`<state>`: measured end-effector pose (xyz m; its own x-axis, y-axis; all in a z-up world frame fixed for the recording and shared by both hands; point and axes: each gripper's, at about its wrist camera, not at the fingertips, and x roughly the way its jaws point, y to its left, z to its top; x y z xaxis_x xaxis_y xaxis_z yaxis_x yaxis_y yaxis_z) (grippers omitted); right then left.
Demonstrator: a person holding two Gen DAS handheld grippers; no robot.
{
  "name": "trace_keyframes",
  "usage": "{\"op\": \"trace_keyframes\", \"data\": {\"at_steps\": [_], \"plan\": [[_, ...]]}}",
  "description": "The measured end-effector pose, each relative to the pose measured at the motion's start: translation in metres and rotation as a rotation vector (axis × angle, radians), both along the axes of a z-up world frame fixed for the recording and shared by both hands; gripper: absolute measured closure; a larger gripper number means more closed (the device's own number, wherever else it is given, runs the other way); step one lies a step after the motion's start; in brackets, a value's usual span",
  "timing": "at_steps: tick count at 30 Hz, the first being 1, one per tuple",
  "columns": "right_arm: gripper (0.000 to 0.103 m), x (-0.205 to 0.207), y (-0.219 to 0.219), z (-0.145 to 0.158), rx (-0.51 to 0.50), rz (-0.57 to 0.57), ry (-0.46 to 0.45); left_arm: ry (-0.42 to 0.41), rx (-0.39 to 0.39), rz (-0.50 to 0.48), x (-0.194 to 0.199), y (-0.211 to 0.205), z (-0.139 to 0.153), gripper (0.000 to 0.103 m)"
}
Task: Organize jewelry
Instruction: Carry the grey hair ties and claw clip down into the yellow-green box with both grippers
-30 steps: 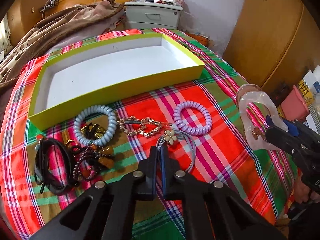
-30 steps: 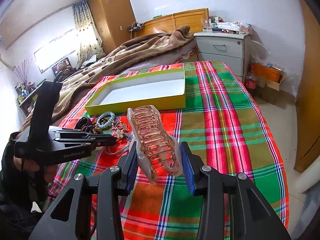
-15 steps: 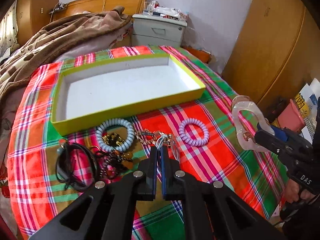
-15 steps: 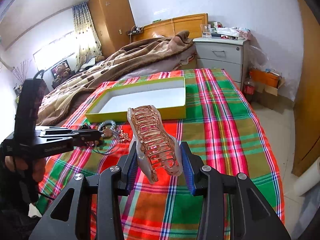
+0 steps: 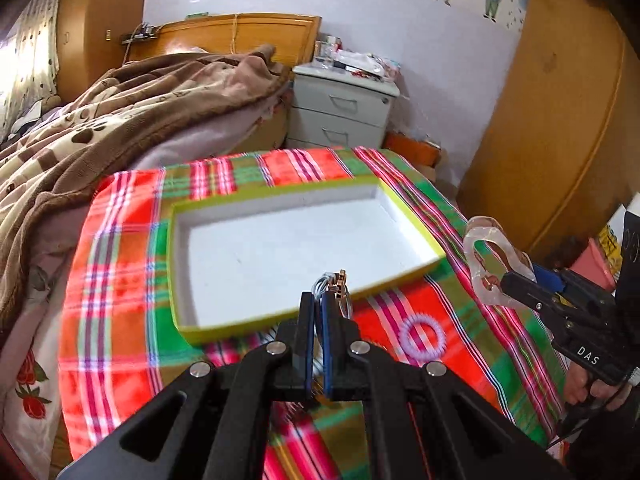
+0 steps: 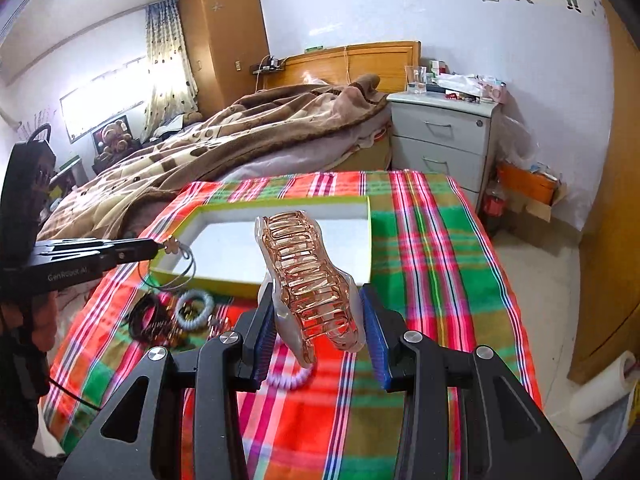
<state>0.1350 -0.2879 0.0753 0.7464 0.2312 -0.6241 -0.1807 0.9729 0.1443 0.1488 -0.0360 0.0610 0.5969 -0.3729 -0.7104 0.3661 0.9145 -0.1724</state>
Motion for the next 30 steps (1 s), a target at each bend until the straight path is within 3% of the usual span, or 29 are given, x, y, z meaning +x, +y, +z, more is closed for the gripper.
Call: {"op": "trace_keyframes", "data": {"at_steps": [12, 26, 30], "plan": [[0.062, 0.051, 0.000, -0.004, -0.017, -0.026, 0.028, 0.044, -0.015, 0.044, 0.061, 0.020, -0.011, 0.099], [0.062, 0.081, 0.007, -0.011, -0.027, -0.001, 0.058, 0.116, -0.040, 0.065, 0.075, 0.038, -0.030, 0.099], [0.062, 0.085, 0.012, -0.014, -0.032, 0.011, 0.065, 0.098, -0.031, 0.052, 0.069, 0.040, -0.026, 0.099]]}}
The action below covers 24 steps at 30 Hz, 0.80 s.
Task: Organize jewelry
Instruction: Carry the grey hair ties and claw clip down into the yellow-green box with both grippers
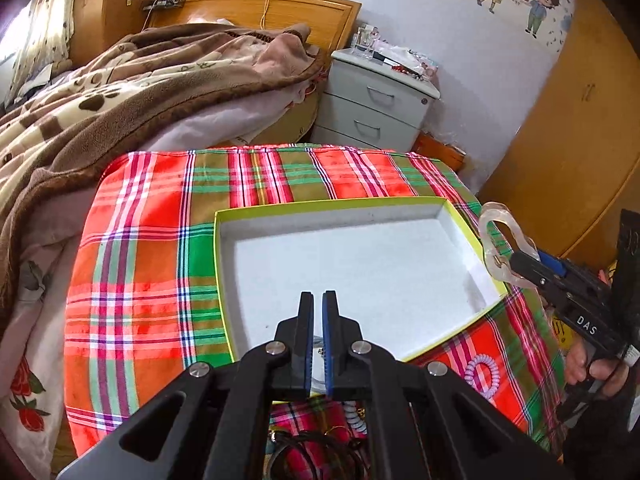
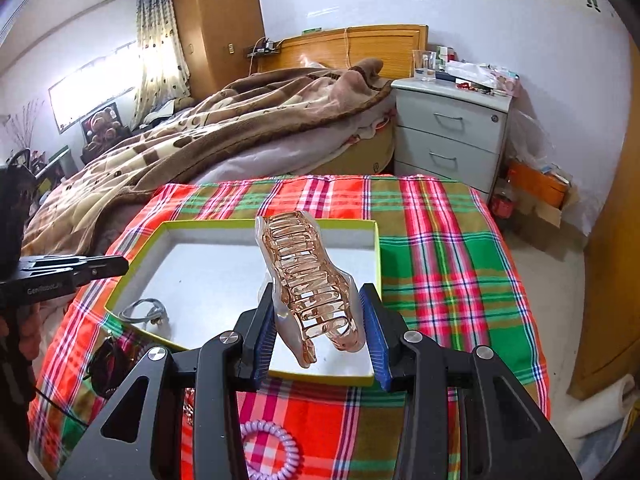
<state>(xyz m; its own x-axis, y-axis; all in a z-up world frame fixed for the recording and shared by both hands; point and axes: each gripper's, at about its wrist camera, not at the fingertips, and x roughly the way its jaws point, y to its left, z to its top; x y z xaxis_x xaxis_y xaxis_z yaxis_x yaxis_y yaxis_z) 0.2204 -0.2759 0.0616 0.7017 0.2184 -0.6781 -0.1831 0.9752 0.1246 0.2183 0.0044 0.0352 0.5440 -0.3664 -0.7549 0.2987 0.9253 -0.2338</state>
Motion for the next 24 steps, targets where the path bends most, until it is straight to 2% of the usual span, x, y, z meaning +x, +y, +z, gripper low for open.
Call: {"op": "trace_keyframes", "data": {"at_steps": [3, 11, 15, 16, 17, 19, 24], "plan": [[0.062, 0.001, 0.002, -0.002, 0.004, 0.004, 0.005, 0.022, -0.009, -0.007, 0.001, 0.002, -0.002, 0.097], [0.062, 0.007, -0.001, -0.002, 0.005, -0.006, 0.006, -0.008, 0.022, 0.008, 0.011, 0.006, 0.006, 0.096], [0.062, 0.010, 0.001, -0.003, 0.003, 0.003, 0.006, 0.044, 0.026, -0.043, 0.014, 0.001, -0.001, 0.095], [0.062, 0.011, 0.002, -0.003, 0.002, 0.004, 0.007, 0.055, 0.046, -0.062, 0.012, -0.003, -0.004, 0.089], [0.062, 0.011, 0.002, -0.003, 0.002, 0.005, 0.008, 0.063, 0.073, -0.095, 0.009, -0.008, -0.007, 0.079], [0.062, 0.014, 0.002, -0.005, 0.002, 0.008, 0.013, 0.086, 0.114, -0.166, 0.005, -0.019, -0.014, 0.069], [0.062, 0.018, 0.000, -0.008, 0.002, 0.007, 0.022, 0.141, 0.160, -0.189, 0.009, -0.029, -0.028, 0.069]]}}
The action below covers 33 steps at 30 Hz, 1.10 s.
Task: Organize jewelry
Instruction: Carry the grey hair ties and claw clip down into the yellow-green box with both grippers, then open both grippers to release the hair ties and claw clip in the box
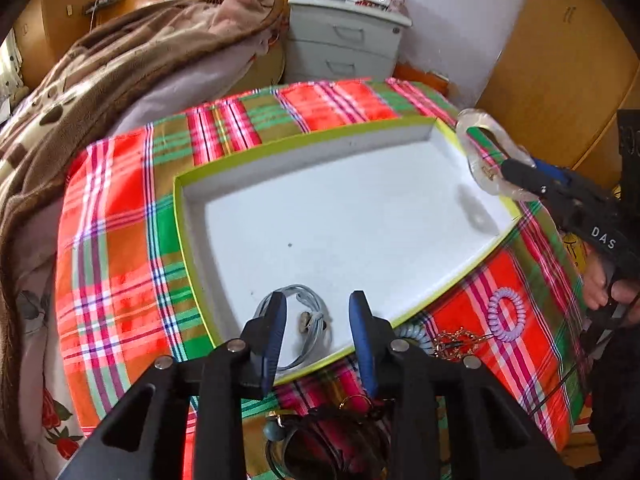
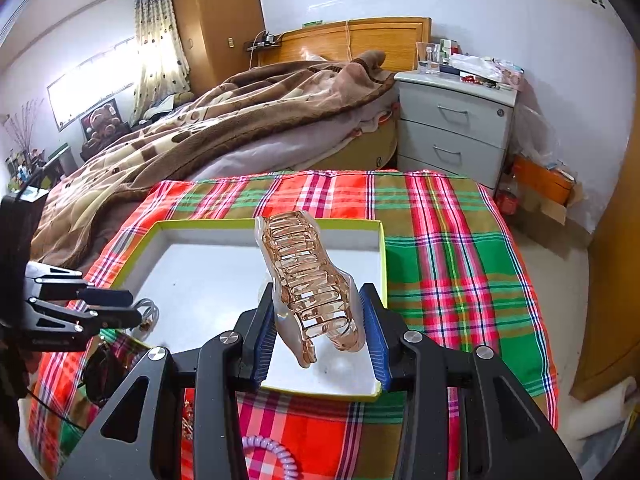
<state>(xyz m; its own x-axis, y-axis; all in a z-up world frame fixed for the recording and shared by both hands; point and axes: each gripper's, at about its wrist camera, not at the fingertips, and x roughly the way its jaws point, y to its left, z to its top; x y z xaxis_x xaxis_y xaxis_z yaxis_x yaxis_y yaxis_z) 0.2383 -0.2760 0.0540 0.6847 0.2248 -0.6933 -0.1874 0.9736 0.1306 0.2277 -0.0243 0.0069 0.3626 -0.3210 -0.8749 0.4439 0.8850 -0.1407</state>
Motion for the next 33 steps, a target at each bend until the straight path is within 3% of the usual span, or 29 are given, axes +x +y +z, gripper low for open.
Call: {"op": "trace_keyframes", "data": {"at_steps": [7, 12, 16, 33], "plan": [[0.062, 0.006, 0.000, -0.004, -0.010, -0.002, 0.011, 0.035, 0.087, 0.007, 0.008, -0.008, -0.013, 0.069], [0.062, 0.013, 0.004, -0.006, -0.031, 0.002, 0.016, -0.008, 0.151, 0.010, 0.014, -0.015, -0.019, 0.090], [0.062, 0.021, 0.005, -0.009, -0.053, -0.010, 0.021, -0.024, 0.124, 0.071, 0.028, -0.009, -0.018, 0.094], [0.062, 0.050, 0.014, -0.029, -0.181, -0.050, 0.086, -0.065, 0.049, 0.186, 0.065, 0.002, -0.012, 0.094]]}}
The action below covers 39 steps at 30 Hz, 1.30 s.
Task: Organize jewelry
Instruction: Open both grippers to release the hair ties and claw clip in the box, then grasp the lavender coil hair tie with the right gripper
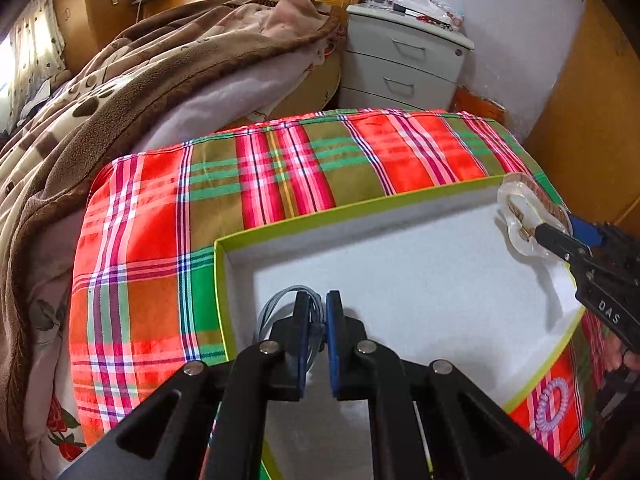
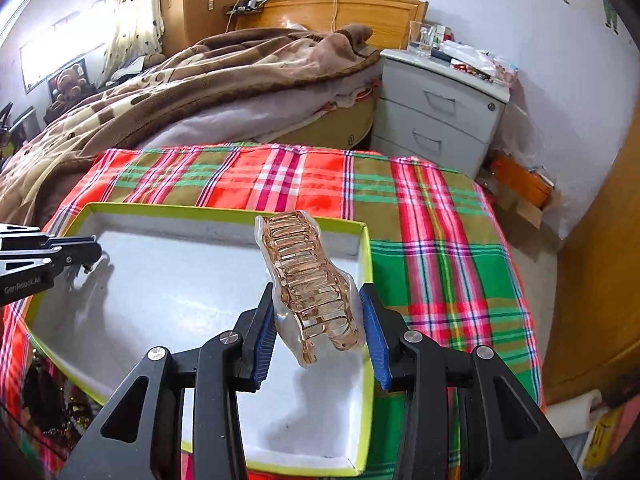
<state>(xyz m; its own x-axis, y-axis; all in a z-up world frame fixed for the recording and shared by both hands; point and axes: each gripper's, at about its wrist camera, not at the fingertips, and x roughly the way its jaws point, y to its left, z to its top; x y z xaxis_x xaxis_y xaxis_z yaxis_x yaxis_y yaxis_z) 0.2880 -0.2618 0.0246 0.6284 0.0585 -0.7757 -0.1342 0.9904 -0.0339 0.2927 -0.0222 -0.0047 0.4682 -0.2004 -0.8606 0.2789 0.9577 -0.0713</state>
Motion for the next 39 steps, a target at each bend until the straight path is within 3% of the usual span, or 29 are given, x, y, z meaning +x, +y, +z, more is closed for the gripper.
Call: {"op": "trace_keyframes", "data": {"at_steps": [15, 20, 25, 39], "plan": [[0.062, 0.004, 0.005, -0.005, -0.034, 0.000, -0.001, 0.034, -0.033, 0.018, 0.002, 0.002, -0.008, 0.092], [0.061, 0.005, 0.005, -0.005, -0.030, -0.005, -0.006, 0.039, -0.054, 0.018, 0.002, 0.006, -0.007, 0.076], [0.051, 0.002, 0.003, 0.001, 0.007, -0.003, -0.030, 0.028, -0.093, 0.025, -0.002, 0.012, 0.000, 0.065], [0.047, -0.043, -0.006, 0.034, 0.098, -0.011, -0.153, -0.039, -0.231, 0.028, -0.043, 0.034, 0.035, 0.055]]}}
